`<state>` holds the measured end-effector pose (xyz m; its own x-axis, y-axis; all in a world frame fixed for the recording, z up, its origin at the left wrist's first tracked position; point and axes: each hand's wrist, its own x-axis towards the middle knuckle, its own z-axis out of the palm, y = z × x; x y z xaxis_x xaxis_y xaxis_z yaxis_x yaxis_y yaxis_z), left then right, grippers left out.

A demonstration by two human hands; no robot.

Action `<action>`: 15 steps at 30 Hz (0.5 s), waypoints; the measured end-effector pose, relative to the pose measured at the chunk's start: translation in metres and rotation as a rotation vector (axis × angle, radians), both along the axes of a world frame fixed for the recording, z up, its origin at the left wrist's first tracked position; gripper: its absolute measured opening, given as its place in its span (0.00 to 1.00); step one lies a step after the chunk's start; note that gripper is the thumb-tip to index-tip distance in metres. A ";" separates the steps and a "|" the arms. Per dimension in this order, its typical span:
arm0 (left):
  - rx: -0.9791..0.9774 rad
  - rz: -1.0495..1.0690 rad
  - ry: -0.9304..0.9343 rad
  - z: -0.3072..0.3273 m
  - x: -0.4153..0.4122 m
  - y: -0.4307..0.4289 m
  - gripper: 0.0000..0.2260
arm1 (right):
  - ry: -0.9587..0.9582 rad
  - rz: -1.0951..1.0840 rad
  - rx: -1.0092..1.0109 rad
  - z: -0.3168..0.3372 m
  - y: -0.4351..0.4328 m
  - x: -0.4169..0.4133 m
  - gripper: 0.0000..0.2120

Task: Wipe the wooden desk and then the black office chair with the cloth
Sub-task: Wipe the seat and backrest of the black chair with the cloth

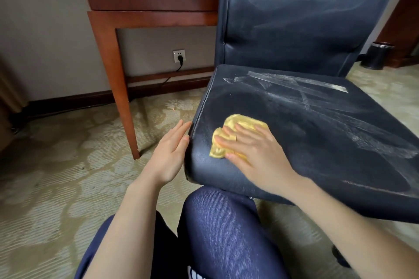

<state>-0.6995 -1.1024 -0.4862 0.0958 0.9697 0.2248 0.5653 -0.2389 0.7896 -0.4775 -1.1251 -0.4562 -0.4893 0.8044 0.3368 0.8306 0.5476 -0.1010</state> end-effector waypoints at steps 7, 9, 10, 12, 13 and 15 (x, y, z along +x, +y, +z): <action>-0.010 0.051 -0.003 -0.001 -0.002 0.000 0.19 | -0.180 0.166 0.091 -0.008 -0.017 0.013 0.19; -0.018 0.044 0.004 0.000 -0.001 -0.001 0.19 | -0.155 0.159 -0.010 0.004 0.005 0.012 0.19; -0.023 0.038 0.011 0.001 0.000 -0.002 0.19 | -0.133 0.139 -0.047 0.010 0.018 0.008 0.20; -0.033 0.024 0.028 0.002 0.001 -0.002 0.19 | -0.090 0.118 -0.128 0.019 0.048 0.000 0.20; -0.035 0.014 0.043 0.003 0.002 -0.003 0.19 | -0.066 0.118 -0.172 0.022 0.064 -0.004 0.20; -0.013 -0.004 0.056 0.005 0.004 -0.004 0.19 | -0.041 0.096 -0.266 0.027 0.095 -0.012 0.20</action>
